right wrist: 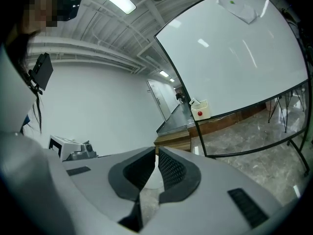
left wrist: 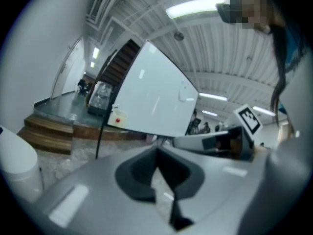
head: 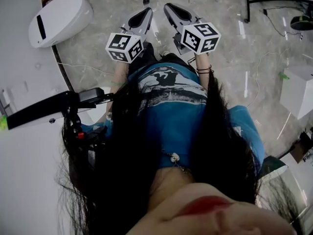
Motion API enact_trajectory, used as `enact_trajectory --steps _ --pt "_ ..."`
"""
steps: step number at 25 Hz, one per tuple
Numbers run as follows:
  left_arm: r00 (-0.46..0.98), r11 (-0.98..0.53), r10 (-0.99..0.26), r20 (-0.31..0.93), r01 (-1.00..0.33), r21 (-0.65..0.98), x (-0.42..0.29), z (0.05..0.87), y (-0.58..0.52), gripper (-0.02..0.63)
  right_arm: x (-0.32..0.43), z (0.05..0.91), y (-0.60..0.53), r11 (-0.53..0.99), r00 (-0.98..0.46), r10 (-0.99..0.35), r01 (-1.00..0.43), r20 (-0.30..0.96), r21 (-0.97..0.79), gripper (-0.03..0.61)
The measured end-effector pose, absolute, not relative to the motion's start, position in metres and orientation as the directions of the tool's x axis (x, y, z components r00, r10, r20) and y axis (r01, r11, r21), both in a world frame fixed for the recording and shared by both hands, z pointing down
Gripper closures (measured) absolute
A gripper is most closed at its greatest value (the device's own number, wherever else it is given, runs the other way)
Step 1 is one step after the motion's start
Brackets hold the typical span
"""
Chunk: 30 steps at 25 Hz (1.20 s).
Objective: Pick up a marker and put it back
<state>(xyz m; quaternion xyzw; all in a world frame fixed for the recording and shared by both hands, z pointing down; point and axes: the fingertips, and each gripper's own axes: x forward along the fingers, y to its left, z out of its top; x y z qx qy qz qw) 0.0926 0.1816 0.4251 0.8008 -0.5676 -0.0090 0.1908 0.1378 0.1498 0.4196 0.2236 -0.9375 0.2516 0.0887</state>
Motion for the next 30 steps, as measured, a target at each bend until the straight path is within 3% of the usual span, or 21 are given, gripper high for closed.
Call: enact_trajectory --steps 6,30 --pt "0.325 -0.259 -0.925 0.199 -0.919 0.298 0.141 0.423 0.193 0.623 0.182 0.42 0.161 0.793 -0.901 -0.344 -0.43 0.265 -0.432 0.552" --pt "0.281 -0.222 -0.938 0.204 -0.937 0.269 0.122 0.424 0.193 0.623 0.166 0.424 0.158 0.815 -0.913 -0.314 -0.4 0.26 -0.42 0.552"
